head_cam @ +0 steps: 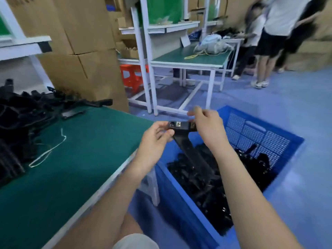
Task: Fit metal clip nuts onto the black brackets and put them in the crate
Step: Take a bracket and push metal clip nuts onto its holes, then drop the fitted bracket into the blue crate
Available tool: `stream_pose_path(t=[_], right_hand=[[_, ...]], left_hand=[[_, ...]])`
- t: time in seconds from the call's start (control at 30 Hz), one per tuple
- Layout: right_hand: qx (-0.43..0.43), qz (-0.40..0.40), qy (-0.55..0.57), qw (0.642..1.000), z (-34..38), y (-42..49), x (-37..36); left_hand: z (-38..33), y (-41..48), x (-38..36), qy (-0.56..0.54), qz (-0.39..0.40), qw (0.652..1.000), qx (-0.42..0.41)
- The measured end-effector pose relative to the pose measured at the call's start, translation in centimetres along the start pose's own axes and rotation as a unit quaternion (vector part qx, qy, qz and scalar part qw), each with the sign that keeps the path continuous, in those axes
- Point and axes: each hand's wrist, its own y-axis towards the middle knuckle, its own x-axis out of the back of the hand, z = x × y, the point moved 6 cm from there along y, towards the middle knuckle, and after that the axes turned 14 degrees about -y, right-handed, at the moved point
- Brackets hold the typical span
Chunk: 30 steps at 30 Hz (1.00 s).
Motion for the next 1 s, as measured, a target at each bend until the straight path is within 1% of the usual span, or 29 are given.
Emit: stream_pose_path(t=[0.03,0.07,0.1,0.13,0.2,0.27,0.3,0.33,0.37,0.43,0.47,0.5,0.53,0.57,0.63,0.73,0.77,0.8,0.83,0.87,0.9,0.93,1.0], right_hand=[[-0.011,-0.048,-0.093,0.994,-1.0,0.6,1.3],[-0.026,-0.087,-0.163,0.982,-1.7,0.9,2.5],[-0.034,-0.109,-0.187,0.976,-2.0,1.0,3.1],[-0.033,-0.119,-0.182,0.975,-2.1,1.0,3.3],[0.003,-0.131,-0.165,0.977,-1.2,0.7,2.6],[0.061,-0.13,-0.149,0.978,0.8,-0.3,0.6],[0.093,-0.123,-0.135,0.979,2.1,-1.0,-0.9],[0.125,-0.112,-0.12,0.978,3.7,-1.8,-2.6],[0.159,-0.097,-0.107,0.977,5.4,-2.8,-4.5],[0.218,-0.059,-0.083,0.97,9.1,-5.0,-8.7],[0.244,-0.037,-0.071,0.967,10.9,-6.2,-10.9],[0.268,-0.013,-0.058,0.962,12.8,-7.6,-13.1],[0.29,0.011,-0.046,0.956,14.7,-9.1,-15.3],[0.31,0.033,-0.033,0.95,16.6,-10.7,-17.4],[0.348,0.076,-0.007,0.935,20.3,-14.7,-21.4],[0.403,0.156,0.025,0.901,24.9,-21.1,-26.9],[0.418,0.183,0.032,0.889,25.9,-23.1,-28.5],[0.43,0.209,0.032,0.878,26.6,-24.9,-30.2],[0.441,0.231,0.023,0.867,27.0,-26.6,-31.9],[0.451,0.249,0.01,0.857,27.3,-28.1,-33.5],[0.459,0.263,-0.001,0.849,27.4,-29.4,-35.0],[0.463,0.274,-0.011,0.843,27.3,-30.5,-36.3],[0.472,0.284,-0.038,0.834,27.0,-32.1,-38.9]], left_hand=[[1.6,0.6,-1.9,0.009,0.028,0.999,0.044],[3.3,0.9,-3.5,0.019,0.056,0.994,0.092],[4.8,1.0,-4.8,0.023,0.075,0.988,0.132],[5.8,1.1,-5.6,0.028,0.086,0.984,0.157],[6.6,1.4,-5.8,0.04,0.085,0.984,0.15],[5.8,1.7,-4.4,0.002,0.061,0.992,0.114],[4.7,1.8,-3.1,-0.013,0.036,0.995,0.089],[3.6,1.8,-1.5,-0.008,0.012,0.998,0.061],[2.4,1.5,0.3,-0.031,-0.011,0.998,0.049],[-0.1,0.0,4.1,-0.101,-0.022,0.994,0.033],[-1.3,-1.0,6.5,-0.106,-0.04,0.993,0.02],[-2.5,-2.4,8.9,-0.124,-0.046,0.991,0.018],[-3.3,-3.8,11.3,-0.161,-0.055,0.985,0.033],[-3.9,-5.2,14.0,-0.206,-0.081,0.974,0.045],[-5.4,-8.5,20.0,-0.188,-0.151,0.97,0.016],[-7.7,-14.8,27.7,-0.172,-0.232,0.957,-0.009],[-7.9,-17.1,30.2,-0.14,-0.26,0.955,-0.016],[-8.1,-19.8,32.9,-0.055,-0.298,0.953,-0.023],[-8.3,-22.6,35.3,0.087,-0.334,0.938,-0.023],[-8.4,-25.3,37.2,0.251,-0.362,0.897,-0.013],[-8.2,-27.8,38.9,0.392,-0.383,0.836,0.0],[-8.1,-30.0,40.2,0.462,-0.408,0.787,0.019],[-7.2,-33.5,42.5,0.532,-0.447,0.715,0.08]])
